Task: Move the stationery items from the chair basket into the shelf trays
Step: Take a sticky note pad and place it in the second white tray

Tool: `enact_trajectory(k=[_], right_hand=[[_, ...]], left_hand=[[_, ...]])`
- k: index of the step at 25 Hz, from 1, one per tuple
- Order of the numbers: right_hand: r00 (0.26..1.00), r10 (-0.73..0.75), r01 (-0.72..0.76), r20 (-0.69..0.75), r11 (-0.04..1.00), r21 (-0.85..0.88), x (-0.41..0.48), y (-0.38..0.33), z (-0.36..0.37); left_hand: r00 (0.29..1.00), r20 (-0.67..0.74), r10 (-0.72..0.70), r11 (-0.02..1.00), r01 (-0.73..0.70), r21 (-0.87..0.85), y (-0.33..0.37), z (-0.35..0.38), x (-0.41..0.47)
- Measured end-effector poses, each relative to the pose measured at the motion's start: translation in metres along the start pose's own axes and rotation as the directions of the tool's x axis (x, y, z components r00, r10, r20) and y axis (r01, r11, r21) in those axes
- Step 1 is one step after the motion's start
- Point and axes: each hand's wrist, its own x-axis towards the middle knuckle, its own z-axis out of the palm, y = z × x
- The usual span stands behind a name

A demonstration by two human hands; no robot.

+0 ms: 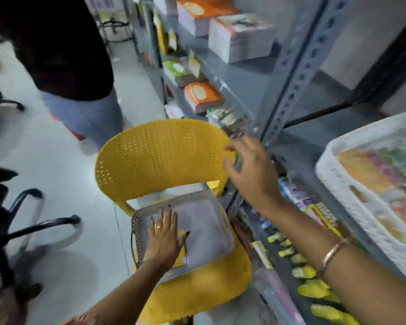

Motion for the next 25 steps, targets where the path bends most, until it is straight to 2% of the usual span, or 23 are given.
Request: enact_trajectory(k=[2, 3, 4, 5, 6, 7, 8, 10, 13, 16, 18, 20, 21, 23, 24, 25], right_hand=[[0.968, 0.041, -0.038, 0.248, 0.999, -0.019, -0.044, 0.009, 0.078], [0.912, 0.080, -0.078, 0.403, 0.997, -0.020, -0.067, 0.015, 0.110], [0.819, 0.114, -0.123, 0.562, 0.992, -0.021, -0.091, 0.023, 0.146], [0.695, 0.142, -0.151, 0.705, 0.987, -0.050, -0.116, 0.030, 0.178], [0.579, 0.153, -0.127, 0.801, 0.987, -0.097, -0.137, 0.036, 0.202], [0.495, 0.147, -0.079, 0.856, 0.989, -0.124, -0.156, 0.042, 0.222], [0.441, 0.128, -0.029, 0.888, 0.991, -0.128, -0.171, 0.047, 0.242], [0.385, 0.101, 0.047, 0.917, 0.991, -0.128, -0.196, 0.056, 0.279], [0.370, 0.085, 0.192, 0.925, 0.967, -0.165, -0.214, 0.063, 0.310], [0.428, 0.038, 0.277, 0.903, 0.945, -0.171, -0.219, 0.063, 0.328], [0.430, 0.019, 0.299, 0.902, 0.940, -0.162, -0.220, 0.064, 0.333], [0.425, 0.021, 0.291, 0.905, 0.944, -0.159, -0.221, 0.064, 0.329], [0.417, 0.031, 0.282, 0.908, 0.946, -0.162, -0.219, 0.066, 0.326], [0.435, 0.059, 0.244, 0.899, 0.953, -0.181, -0.206, 0.071, 0.316], [0.448, 0.064, 0.227, 0.892, 0.957, -0.182, -0.201, 0.073, 0.314], [0.509, 0.135, 0.175, 0.850, 0.951, -0.256, -0.175, 0.073, 0.260]], left_hand=[[0.996, 0.060, -0.072, 0.997, 0.070, 0.045, -0.040, 0.050, -0.029], [0.994, 0.071, -0.078, 0.996, 0.074, 0.053, -0.053, 0.070, -0.042], [0.995, 0.061, -0.083, 0.995, 0.080, 0.057, -0.069, 0.092, -0.052], [0.995, 0.053, -0.081, 0.996, 0.078, 0.054, -0.081, 0.112, -0.059], [0.998, 0.035, -0.056, 0.997, 0.054, 0.047, -0.089, 0.125, -0.064], [0.999, 0.032, -0.035, 0.999, 0.033, 0.038, -0.093, 0.132, -0.066], [0.999, 0.039, -0.027, 0.999, 0.026, 0.023, -0.098, 0.139, -0.067], [0.997, 0.060, -0.046, 0.998, 0.043, 0.038, -0.106, 0.155, -0.068], [0.995, 0.072, -0.068, 0.995, 0.062, 0.075, -0.108, 0.163, -0.070], [0.993, 0.056, -0.103, 0.992, 0.098, 0.084, -0.106, 0.168, -0.071], [0.993, 0.050, -0.106, 0.992, 0.102, 0.079, -0.107, 0.169, -0.070], [0.996, 0.032, -0.085, 0.991, 0.081, 0.108, -0.105, 0.168, -0.076], [0.993, 0.075, -0.096, 0.992, 0.090, 0.086, -0.105, 0.166, -0.073], [0.993, 0.050, -0.108, 0.991, 0.104, 0.079, -0.111, 0.171, -0.068], [0.989, 0.071, -0.132, 0.990, 0.128, 0.061, -0.115, 0.172, -0.072], [0.994, 0.072, -0.076, 0.997, 0.074, 0.033, -0.091, 0.131, -0.068]])
